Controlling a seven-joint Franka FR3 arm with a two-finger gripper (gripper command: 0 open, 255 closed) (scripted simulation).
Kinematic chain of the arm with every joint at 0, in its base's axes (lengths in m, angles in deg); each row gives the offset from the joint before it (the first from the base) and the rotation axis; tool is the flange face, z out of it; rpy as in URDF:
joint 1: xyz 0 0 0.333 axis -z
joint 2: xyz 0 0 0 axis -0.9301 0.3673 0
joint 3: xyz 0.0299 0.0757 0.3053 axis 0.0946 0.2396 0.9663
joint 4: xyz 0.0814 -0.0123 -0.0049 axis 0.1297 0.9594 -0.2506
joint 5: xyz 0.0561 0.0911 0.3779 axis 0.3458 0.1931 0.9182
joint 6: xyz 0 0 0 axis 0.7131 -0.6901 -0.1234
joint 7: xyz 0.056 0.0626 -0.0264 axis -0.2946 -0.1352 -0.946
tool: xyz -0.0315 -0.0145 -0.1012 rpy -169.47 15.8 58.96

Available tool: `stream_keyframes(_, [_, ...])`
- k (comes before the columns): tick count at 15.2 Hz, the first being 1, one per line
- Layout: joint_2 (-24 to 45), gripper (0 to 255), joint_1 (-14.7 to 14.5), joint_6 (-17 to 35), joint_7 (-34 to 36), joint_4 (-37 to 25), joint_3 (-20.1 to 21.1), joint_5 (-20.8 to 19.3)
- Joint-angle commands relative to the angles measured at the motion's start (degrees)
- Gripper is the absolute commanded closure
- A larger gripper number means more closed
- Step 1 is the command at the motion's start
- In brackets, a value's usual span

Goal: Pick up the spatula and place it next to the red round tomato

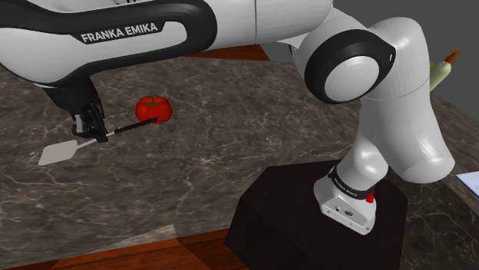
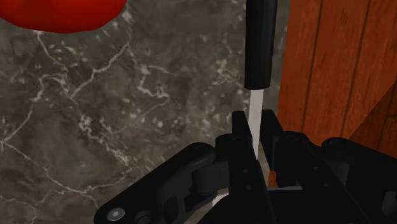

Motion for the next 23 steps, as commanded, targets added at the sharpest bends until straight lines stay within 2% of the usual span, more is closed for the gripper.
stream_keyframes(1, [0.1, 255, 0.0, 1.6, 0.0, 1.5, 0.0, 0.0])
stream_keyframes(3, [0.4, 255, 0.0, 3.2, 0.0, 2.8, 0.0, 0.0])
stream_keyframes(11, [0.4, 255, 0.0, 3.2, 0.0, 2.8, 0.0, 0.0])
stream_keyframes(12, [0.4, 0, 0.0, 3.2, 0.0, 2.8, 0.0, 0.0])
stream_keyframes(17, [0.4, 0, 0.0, 3.2, 0.0, 2.8, 0.0, 0.0])
stream_keyframes(21, [1.0, 0, -0.1, -4.5, 0.0, -5.5, 0.0, 0.0])
stream_keyframes(23, [1.0, 0, -0.1, -4.5, 0.0, -5.5, 0.0, 0.0])
